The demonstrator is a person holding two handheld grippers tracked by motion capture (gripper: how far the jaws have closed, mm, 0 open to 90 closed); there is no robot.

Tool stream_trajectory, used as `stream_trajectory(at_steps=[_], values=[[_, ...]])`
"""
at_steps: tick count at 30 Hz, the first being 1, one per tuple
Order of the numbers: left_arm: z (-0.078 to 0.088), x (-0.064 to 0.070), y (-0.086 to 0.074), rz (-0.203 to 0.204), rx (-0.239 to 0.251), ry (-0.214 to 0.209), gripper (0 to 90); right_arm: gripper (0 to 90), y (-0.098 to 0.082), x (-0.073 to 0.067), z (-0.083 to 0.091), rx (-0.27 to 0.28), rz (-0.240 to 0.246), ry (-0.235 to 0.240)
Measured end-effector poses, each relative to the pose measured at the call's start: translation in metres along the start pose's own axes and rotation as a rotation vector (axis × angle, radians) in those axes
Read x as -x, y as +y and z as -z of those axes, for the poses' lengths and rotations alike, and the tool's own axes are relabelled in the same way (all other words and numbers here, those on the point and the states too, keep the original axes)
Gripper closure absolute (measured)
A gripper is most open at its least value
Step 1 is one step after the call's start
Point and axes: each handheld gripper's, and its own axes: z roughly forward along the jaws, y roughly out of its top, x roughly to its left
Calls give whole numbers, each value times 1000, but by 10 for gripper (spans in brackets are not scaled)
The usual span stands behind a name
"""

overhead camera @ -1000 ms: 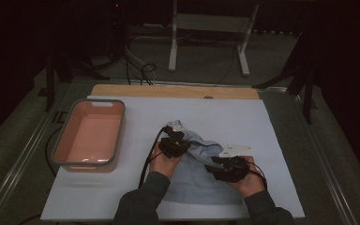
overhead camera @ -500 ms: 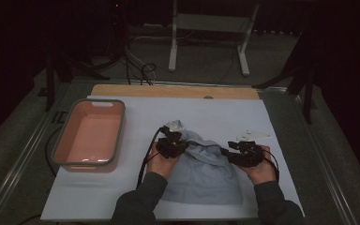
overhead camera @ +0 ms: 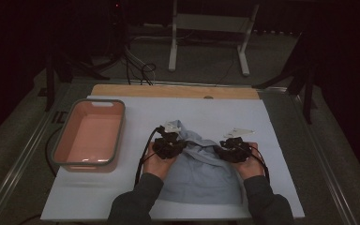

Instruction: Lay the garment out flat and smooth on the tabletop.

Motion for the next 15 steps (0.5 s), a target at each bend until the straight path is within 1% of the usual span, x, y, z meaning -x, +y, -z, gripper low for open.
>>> stream_trajectory(at_steps=[1,3,6,8,9,10,15], values=[[1,-1,0,12,13,-20,873,606,0,0,-2,-3,-1,0],[2,-1,0,11,25,-29,872,656,-1,-1,-6,-18,-8,-8],[3,-2,-1,12,37,-35,872,791,-1,-1,-9,-22,-21,-9],[4,-2,-1,3,40,-42,869,866,-1,-1,-7,-18,-23,-10],[4,-2,-1,-6,37,-46,866,870,-1,-1,-6,-15,-18,-16],[4,-1,-1,0,48,-52,858,872,0,0,-4,-11,-14,-16],[1,-1,-3,6,50,-64,781,876,3,2,13,33,-15,-32]])
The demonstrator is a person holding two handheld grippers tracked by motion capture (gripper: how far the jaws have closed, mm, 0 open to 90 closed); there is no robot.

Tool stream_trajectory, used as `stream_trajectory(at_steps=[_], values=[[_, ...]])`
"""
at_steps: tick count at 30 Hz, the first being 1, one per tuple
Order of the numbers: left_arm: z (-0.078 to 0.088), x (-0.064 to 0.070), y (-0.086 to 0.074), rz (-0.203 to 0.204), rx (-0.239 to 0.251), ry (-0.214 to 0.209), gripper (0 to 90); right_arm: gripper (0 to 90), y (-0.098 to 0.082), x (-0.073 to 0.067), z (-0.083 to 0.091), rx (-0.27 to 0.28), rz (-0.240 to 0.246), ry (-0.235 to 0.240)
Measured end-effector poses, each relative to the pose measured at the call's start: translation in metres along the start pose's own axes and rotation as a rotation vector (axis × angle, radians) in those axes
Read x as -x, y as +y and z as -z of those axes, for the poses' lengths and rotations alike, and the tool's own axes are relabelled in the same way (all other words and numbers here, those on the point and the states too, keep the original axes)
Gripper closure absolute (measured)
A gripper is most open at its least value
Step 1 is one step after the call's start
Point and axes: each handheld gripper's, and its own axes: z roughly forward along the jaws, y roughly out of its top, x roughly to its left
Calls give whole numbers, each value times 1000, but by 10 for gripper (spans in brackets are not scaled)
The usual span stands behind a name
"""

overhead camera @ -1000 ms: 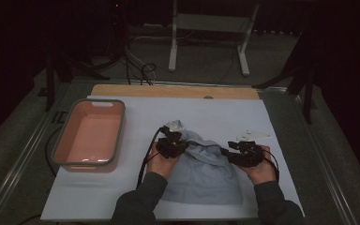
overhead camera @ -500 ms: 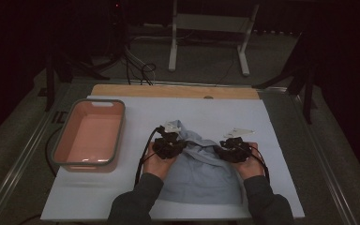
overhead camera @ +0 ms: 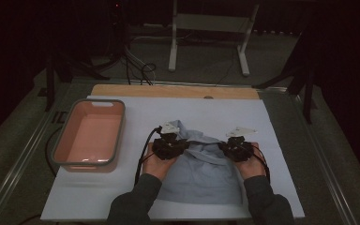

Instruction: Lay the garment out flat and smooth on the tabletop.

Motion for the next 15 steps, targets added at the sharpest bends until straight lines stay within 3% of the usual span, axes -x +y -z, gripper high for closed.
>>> stream_trajectory(at_steps=[7,15], values=[[-1,-1,-1,-5,-10,-12,647,876,0,7,16,41,-23,-40],[0,-2,-3,-3,-1,-16,574,867,-4,15,11,15,-50,-47]])
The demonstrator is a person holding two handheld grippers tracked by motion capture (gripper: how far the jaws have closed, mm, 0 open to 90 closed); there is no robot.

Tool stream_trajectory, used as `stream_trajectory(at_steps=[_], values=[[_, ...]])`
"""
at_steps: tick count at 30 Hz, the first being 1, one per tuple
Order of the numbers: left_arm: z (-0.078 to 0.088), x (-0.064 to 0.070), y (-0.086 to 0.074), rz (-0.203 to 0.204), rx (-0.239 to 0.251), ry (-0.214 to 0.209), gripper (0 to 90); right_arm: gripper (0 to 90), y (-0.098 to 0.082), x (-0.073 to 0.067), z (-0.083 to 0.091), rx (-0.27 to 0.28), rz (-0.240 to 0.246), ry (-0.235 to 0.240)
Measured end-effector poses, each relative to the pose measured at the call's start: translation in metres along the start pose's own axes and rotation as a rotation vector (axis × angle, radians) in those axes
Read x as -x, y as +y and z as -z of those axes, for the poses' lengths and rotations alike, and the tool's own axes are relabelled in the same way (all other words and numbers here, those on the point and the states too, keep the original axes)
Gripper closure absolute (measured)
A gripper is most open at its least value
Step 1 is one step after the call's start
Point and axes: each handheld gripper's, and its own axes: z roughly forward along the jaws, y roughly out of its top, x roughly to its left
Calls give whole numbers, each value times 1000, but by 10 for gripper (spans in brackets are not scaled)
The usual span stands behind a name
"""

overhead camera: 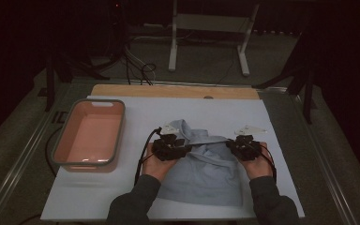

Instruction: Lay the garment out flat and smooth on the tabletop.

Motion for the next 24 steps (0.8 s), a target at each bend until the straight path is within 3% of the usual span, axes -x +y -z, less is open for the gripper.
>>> stream_trajectory(at_steps=[6,10,15,24], values=[[8,-5,1,19,37,14,532,811,-4,7,-4,-12,-39,-23],[12,-10,-1,32,38,37,483,645,-7,12,-6,-24,-69,-57],[15,-14,-5,41,35,57,449,518,-8,11,-5,-15,-72,-72],[24,-27,-14,70,40,85,425,445,-8,8,11,51,-51,-63]])
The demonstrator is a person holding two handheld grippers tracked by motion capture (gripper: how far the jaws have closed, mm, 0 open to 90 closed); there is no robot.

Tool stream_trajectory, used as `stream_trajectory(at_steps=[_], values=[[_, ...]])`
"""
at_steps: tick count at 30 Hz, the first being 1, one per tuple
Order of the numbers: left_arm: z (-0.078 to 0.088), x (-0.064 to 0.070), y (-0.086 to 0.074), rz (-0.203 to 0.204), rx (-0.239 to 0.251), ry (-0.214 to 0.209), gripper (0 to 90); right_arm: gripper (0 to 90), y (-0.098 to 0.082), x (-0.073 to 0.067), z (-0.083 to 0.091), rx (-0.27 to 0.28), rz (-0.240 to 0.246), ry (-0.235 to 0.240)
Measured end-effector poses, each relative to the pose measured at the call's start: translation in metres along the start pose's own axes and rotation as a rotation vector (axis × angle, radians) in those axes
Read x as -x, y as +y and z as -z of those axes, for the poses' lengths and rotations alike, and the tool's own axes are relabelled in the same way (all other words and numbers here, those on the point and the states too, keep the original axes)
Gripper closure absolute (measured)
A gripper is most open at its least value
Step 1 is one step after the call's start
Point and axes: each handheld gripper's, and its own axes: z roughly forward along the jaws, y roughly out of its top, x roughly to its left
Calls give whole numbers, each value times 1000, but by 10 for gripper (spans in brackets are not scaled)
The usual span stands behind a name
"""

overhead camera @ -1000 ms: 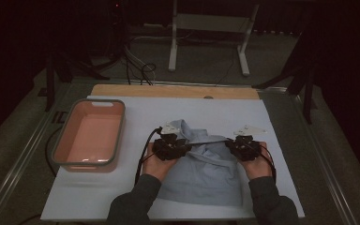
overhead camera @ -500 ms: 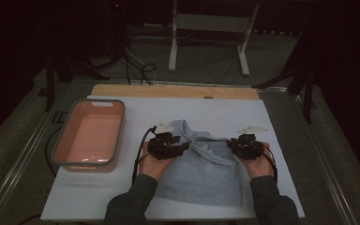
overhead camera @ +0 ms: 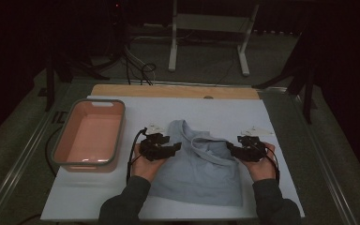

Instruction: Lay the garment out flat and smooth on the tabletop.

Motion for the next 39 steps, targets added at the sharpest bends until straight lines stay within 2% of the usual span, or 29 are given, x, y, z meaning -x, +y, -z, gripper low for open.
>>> stream_trajectory(at_steps=[4,9,12,14,18,21,25,26,28,31,32,33,35,37,39], values=[[3,-4,-2,10,2,6,422,417,1,3,8,36,-32,43],[5,-5,-3,11,7,9,416,413,-1,-1,12,27,1,70],[5,-6,-4,11,6,11,414,430,-4,-8,12,17,23,109],[6,-6,-5,14,4,12,413,443,-5,-13,10,10,36,136],[7,-8,-7,13,4,15,412,463,-8,-23,5,-12,72,150],[9,-9,-8,16,4,17,413,481,-8,-37,-8,-43,101,178],[9,-9,-8,16,4,17,413,490,-8,-38,-9,-46,106,178],[11,-9,-9,7,2,22,415,575,-7,-43,-17,-78,137,186],[11,-9,-10,10,7,18,416,708,-7,-42,-20,-90,137,181],[11,-9,-10,9,4,18,416,806,-6,-37,-22,-82,101,141],[11,-10,-10,8,3,20,416,815,-6,-34,-22,-81,80,126],[11,-10,-10,8,3,20,416,815,-6,-34,-22,-81,80,126],[12,-11,-11,10,4,23,417,824,-6,-24,-23,-78,36,75],[12,-11,-11,13,5,22,418,825,-6,-21,-23,-80,26,61],[13,-12,-12,13,2,27,419,825,-8,-12,-25,-84,-7,27]])
